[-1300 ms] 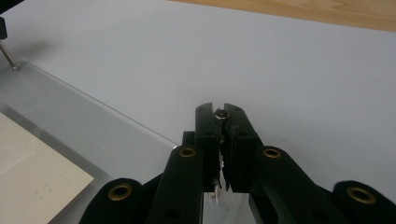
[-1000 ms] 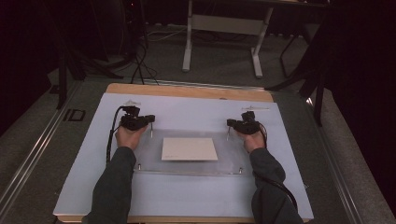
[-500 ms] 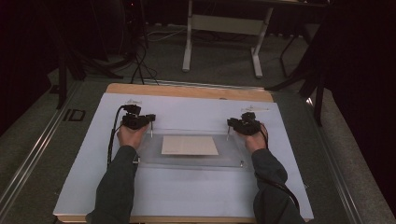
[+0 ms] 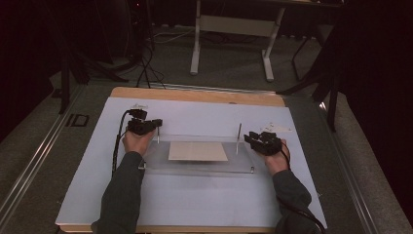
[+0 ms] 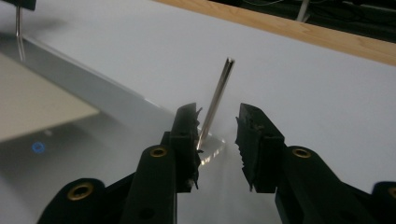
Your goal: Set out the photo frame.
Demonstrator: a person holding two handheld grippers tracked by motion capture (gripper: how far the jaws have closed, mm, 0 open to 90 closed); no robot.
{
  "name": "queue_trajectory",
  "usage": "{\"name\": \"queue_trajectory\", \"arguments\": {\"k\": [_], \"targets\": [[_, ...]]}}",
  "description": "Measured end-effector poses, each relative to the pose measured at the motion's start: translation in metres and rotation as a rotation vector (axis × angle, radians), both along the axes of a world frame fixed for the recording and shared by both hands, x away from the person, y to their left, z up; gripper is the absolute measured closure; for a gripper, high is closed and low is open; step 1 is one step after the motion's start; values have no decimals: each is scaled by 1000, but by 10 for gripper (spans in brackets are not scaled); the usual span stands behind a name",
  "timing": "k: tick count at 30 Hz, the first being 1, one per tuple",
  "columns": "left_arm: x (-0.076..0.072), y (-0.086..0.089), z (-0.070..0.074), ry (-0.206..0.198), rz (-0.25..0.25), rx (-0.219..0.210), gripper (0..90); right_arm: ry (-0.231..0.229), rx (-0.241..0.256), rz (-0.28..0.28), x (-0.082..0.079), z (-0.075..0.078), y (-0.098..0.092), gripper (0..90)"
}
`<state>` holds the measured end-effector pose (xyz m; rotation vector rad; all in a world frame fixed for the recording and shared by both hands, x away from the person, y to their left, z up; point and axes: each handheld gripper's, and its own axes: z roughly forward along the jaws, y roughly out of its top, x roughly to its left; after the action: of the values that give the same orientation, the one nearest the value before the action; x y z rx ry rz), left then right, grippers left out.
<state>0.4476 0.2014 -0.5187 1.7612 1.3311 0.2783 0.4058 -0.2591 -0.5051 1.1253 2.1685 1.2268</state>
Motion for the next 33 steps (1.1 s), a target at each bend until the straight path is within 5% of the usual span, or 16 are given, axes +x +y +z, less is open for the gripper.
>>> {"name": "queue_trajectory", "arguments": {"k": [9,25,33], "targets": [[1,0,0,5,4,0,853,9,-57,42,-21,-6,-10,594],[3,0,-1,18,10,-8,852,-49,-130,127,-39,-14,-13,421],[4,0,0,22,8,-6,852,-110,-90,187,-42,-8,-4,388]]}}
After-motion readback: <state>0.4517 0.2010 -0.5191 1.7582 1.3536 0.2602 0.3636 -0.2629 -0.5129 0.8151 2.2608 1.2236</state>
